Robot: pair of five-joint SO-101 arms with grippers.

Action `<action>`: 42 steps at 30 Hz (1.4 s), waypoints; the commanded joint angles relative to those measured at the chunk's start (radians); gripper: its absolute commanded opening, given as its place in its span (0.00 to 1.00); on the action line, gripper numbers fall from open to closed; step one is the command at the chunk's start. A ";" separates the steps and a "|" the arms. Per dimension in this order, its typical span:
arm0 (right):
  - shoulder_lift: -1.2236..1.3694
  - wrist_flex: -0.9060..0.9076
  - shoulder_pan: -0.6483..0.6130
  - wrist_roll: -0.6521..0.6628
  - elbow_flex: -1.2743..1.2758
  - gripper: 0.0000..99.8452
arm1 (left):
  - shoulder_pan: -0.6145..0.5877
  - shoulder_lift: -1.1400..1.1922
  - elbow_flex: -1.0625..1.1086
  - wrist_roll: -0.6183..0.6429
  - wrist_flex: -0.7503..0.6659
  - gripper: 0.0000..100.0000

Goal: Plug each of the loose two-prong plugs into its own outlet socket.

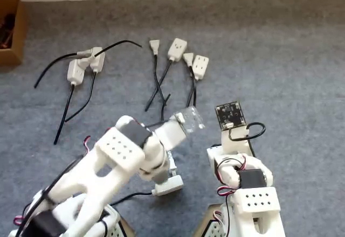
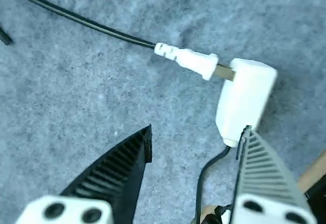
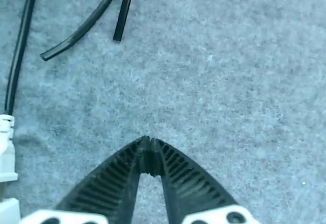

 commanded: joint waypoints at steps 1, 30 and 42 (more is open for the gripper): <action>-0.008 -0.016 0.004 0.005 -0.005 0.01 | 0.094 -0.087 0.050 0.014 0.023 0.28; -0.008 -0.016 0.004 0.005 -0.002 0.01 | -0.236 -0.061 0.240 -0.230 -0.473 0.27; -0.008 -0.018 0.004 0.005 -0.002 0.01 | -0.476 -0.070 0.122 -0.416 -0.473 0.27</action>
